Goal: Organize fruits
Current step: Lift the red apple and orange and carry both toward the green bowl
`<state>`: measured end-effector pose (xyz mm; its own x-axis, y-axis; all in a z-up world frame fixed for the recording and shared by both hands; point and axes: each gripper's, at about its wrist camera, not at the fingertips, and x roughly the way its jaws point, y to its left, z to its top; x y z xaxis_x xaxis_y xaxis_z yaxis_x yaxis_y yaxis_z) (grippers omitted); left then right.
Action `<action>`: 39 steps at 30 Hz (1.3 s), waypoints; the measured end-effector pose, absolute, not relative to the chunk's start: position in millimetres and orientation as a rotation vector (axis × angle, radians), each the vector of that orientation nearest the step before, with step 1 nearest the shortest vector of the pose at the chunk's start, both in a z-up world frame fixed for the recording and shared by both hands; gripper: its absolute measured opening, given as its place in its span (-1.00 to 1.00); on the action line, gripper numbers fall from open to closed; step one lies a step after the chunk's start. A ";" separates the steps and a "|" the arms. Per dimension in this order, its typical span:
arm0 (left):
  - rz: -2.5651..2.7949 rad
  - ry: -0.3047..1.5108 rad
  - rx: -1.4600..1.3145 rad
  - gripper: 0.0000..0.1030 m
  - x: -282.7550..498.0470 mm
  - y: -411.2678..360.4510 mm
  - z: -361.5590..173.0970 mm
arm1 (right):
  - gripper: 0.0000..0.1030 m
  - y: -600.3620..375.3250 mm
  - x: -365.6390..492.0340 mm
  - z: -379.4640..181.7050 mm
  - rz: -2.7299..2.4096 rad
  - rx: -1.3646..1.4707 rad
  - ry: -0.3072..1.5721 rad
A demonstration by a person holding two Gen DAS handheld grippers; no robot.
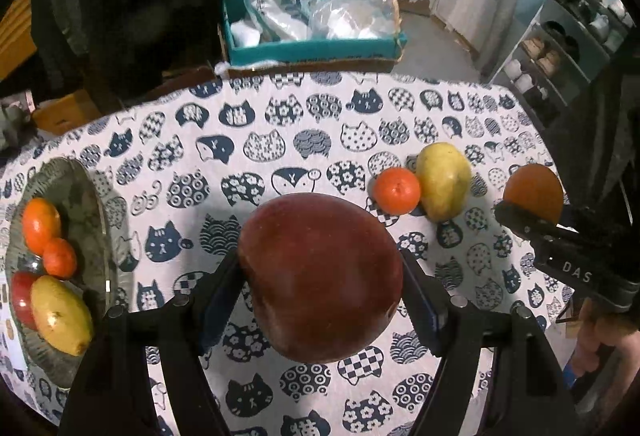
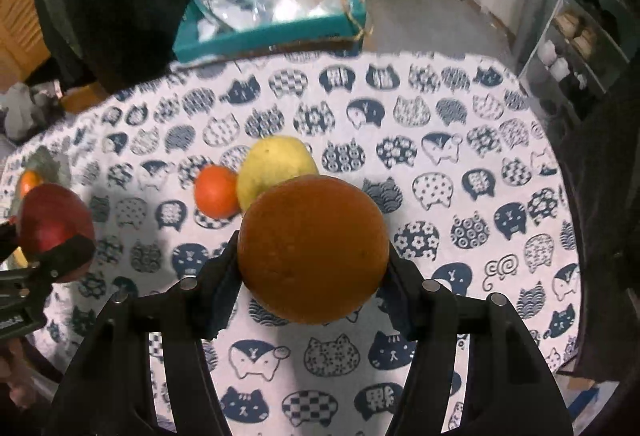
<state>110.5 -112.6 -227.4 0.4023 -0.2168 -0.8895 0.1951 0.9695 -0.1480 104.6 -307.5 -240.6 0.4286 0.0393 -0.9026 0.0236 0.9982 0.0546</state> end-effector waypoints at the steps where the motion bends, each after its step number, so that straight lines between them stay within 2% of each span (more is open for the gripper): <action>1: -0.262 1.114 -0.021 0.49 107.8 -111.5 -221.6 | 0.20 -306.9 103.1 -235.0 0.010 0.057 1.109; 22: -0.242 0.885 -0.027 0.49 66.7 -78.8 -131.9 | 0.20 -268.5 68.8 -127.3 0.081 -0.014 0.869; 39: -0.184 0.771 -0.064 0.49 46.6 -31.2 -91.6 | 0.20 -224.2 55.2 -82.3 0.201 -0.039 0.765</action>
